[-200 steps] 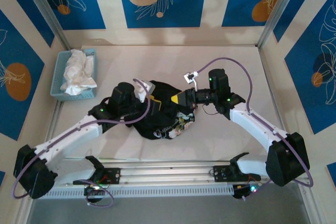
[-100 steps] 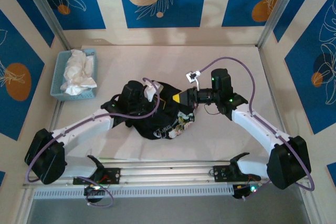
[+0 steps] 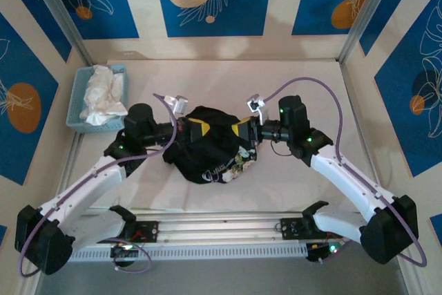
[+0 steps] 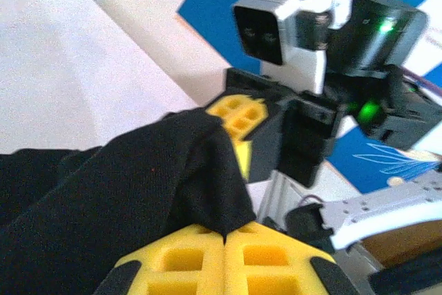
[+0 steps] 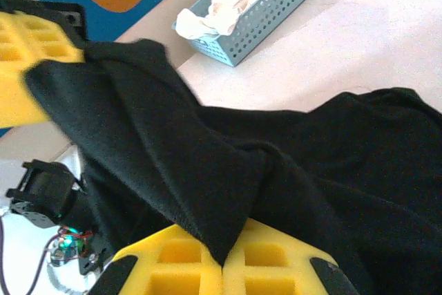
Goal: Fold the inside-out t-shirt
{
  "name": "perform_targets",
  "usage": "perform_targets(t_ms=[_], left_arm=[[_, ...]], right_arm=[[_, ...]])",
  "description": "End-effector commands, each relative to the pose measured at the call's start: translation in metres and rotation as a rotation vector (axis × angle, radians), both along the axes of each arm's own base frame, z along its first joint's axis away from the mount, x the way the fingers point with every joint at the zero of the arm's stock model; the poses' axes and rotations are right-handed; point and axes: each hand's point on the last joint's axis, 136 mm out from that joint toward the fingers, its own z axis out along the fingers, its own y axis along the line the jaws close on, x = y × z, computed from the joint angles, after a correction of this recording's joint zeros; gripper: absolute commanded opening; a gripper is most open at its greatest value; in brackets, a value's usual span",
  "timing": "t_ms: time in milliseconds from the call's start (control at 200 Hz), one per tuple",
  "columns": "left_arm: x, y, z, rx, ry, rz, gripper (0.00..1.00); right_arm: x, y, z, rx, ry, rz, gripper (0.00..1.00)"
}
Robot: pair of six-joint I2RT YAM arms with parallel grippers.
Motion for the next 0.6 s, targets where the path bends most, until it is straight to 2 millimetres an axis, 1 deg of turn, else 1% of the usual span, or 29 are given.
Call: perform_targets(t_ms=[0, 70, 100, 140, 200, 250, 285, 350, 415, 495, 595], left_arm=[[-0.022, 0.0, 0.024, -0.122, 0.059, -0.127, 0.0], [-0.023, 0.001, 0.033, -0.171, 0.058, -0.134, 0.0], [-0.022, 0.002, 0.036, -0.186, 0.053, -0.131, 0.0], [-0.021, 0.002, 0.038, -0.196, 0.045, -0.124, 0.0], [-0.019, 0.003, 0.039, -0.197, 0.043, -0.11, 0.0], [-0.017, 0.003, 0.037, -0.19, 0.041, -0.098, 0.0], [-0.015, 0.003, 0.035, -0.182, 0.043, -0.088, 0.0], [-0.012, 0.003, 0.031, -0.168, 0.048, -0.073, 0.0], [-0.009, 0.003, 0.027, -0.157, 0.058, -0.061, 0.0], [-0.008, 0.004, 0.024, -0.146, 0.061, -0.054, 0.0], [-0.006, 0.004, 0.022, -0.137, 0.057, -0.046, 0.0]], right_arm=[[0.008, 0.006, 0.002, -0.052, -0.063, -0.031, 0.02], [0.019, 0.006, -0.01, -0.132, -0.024, -0.117, 0.04], [0.027, 0.0, -0.018, -0.185, 0.012, -0.179, 0.05], [0.032, -0.007, -0.027, -0.246, 0.07, -0.23, 0.07], [0.032, -0.014, -0.034, -0.315, 0.113, -0.255, 0.13], [0.029, -0.018, -0.034, -0.344, 0.103, -0.255, 0.19], [0.025, -0.019, -0.031, -0.353, 0.085, -0.241, 0.23], [0.014, -0.019, -0.02, -0.354, 0.019, -0.195, 0.3], [0.0, -0.019, -0.009, -0.347, -0.058, -0.145, 0.34], [-0.02, -0.016, 0.002, -0.306, -0.129, -0.06, 0.37], [-0.048, 0.0, 0.016, -0.174, -0.159, 0.084, 0.38]])
